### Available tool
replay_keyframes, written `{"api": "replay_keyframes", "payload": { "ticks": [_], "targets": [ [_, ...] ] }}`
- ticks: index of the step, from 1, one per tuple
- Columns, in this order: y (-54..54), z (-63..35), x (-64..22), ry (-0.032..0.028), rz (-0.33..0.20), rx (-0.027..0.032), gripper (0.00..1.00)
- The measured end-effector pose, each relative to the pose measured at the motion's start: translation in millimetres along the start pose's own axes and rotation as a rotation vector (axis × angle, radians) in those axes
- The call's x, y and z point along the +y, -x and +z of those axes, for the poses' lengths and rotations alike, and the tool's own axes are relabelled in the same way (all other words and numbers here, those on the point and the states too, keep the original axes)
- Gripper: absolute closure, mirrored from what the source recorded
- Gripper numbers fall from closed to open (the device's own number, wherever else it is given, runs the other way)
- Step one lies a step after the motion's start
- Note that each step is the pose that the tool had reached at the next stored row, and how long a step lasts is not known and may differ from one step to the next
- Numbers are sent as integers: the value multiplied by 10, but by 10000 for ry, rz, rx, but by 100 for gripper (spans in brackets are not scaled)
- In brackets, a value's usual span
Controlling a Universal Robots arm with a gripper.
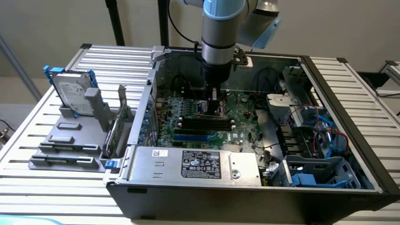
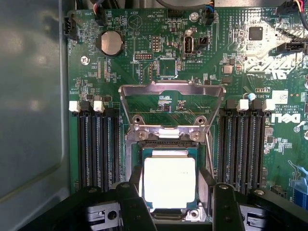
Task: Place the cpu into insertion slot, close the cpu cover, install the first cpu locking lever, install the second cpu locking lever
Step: 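Place the cpu into insertion slot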
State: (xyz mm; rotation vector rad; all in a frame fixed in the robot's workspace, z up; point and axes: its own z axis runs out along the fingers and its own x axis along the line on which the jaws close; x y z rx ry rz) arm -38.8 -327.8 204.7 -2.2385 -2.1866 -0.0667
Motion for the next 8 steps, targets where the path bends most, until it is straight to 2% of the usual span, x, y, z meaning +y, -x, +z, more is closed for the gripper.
{"api": "replay_keyframes", "payload": {
  "ticks": [8],
  "targets": [
    [-5,18,-1,3,6,-64,46]
  ]
}}
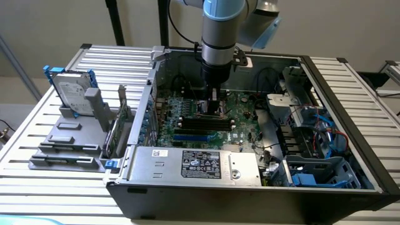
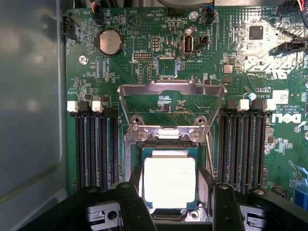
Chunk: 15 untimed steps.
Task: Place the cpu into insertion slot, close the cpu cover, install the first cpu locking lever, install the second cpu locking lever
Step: 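Place the cpu into insertion slot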
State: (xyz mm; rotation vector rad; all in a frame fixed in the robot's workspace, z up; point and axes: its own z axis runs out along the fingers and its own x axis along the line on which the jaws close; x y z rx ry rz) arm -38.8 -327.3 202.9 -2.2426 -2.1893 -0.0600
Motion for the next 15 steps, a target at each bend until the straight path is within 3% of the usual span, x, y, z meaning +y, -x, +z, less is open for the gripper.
{"api": "replay_keyframes", "payload": {
  "ticks": [5,15],
  "targets": [
    [-3,8,0,1,0,-48,46],
    [-17,14,-1,4,3,-54,46]
  ]
}}
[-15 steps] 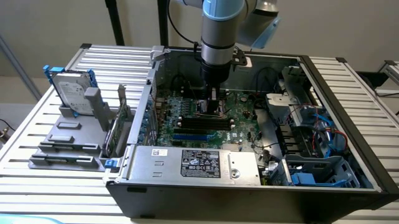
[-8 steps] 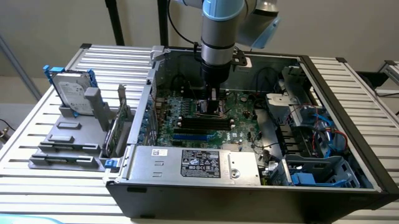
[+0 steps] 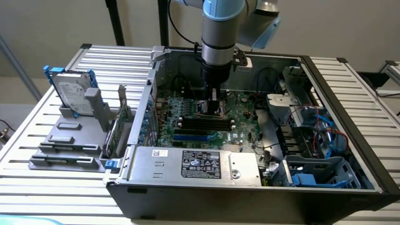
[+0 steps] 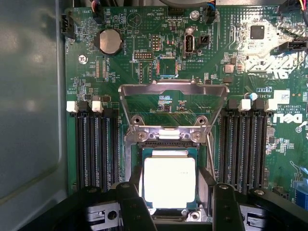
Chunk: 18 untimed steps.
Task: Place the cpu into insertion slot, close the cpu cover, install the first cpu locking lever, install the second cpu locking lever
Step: 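Place the cpu into insertion slot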
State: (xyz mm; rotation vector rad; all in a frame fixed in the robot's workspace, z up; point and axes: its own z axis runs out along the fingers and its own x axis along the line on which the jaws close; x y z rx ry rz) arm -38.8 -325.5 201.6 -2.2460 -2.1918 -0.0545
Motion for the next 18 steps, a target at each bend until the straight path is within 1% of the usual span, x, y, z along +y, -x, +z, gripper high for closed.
{"api": "replay_keyframes", "payload": {
  "ticks": [18],
  "targets": [
    [-1,21,0,21,90,0,46]
  ]
}}
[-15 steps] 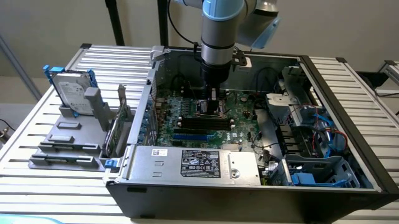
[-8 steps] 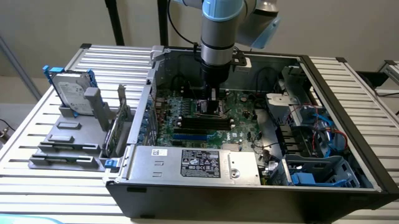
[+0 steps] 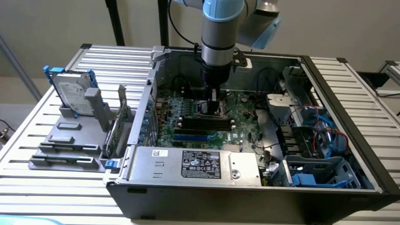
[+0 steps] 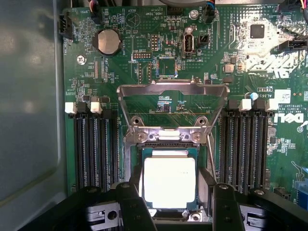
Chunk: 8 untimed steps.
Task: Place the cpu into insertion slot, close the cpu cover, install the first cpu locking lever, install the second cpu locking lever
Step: 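Place the cpu into insertion slot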
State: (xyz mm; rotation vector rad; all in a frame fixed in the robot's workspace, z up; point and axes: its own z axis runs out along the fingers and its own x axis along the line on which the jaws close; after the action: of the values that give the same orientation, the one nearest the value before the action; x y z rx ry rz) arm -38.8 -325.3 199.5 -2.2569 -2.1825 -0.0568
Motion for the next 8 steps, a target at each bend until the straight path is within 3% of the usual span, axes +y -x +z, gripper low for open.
{"api": "replay_keyframes", "payload": {
  "ticks": [8],
  "targets": [
    [-5,6,0,6,78,0,46]
  ]
}}
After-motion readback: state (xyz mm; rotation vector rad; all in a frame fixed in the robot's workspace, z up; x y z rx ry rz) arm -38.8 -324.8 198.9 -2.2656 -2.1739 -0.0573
